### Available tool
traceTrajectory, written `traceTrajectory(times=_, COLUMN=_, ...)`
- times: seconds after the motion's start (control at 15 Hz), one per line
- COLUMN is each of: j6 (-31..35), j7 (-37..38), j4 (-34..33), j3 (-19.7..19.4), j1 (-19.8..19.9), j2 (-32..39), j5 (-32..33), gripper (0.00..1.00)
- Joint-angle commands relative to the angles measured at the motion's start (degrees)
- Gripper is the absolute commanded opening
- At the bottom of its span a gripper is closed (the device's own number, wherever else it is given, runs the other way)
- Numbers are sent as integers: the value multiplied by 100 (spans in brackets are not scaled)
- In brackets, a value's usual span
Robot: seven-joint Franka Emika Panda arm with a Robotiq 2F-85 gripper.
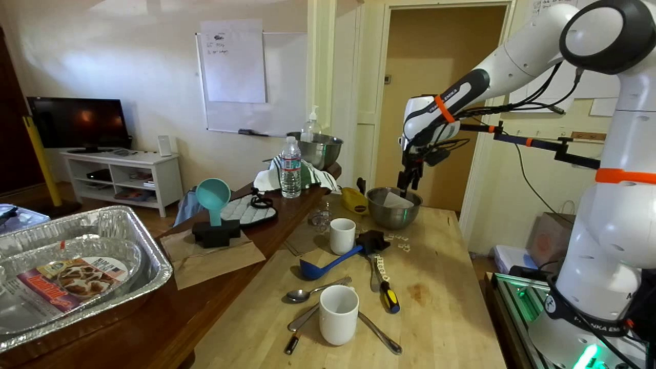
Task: Take the white napkin out of the silver bowl and put it on the countertop.
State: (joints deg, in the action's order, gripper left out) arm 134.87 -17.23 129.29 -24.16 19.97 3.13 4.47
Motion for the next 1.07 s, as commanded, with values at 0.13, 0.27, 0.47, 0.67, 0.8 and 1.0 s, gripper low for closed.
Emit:
traceTrajectory(times=0.13, j6=743, j7=-843, j4=-33, j3=282, j1=183, j2=545, j5=-380, gripper=100)
traceTrajectory(times=0.27, j6=796, j7=-954, j4=-43, j3=360, j1=225, j2=666, j5=-422, gripper=100)
traceTrajectory(times=0.47, j6=786, j7=-1108, j4=-64, j3=444, j1=284, j2=800, j5=-420, gripper=66)
traceTrajectory(times=0.67, j6=816, j7=-1216, j4=-76, j3=485, j1=343, j2=870, j5=-354, gripper=42)
traceTrajectory(times=0.8, j6=840, j7=-1281, j4=-74, j3=502, j1=381, j2=886, j5=-343, gripper=27)
traceTrajectory(times=1.0, j6=865, j7=-1245, j4=-7, j3=459, j1=398, j2=760, j5=-190, gripper=5)
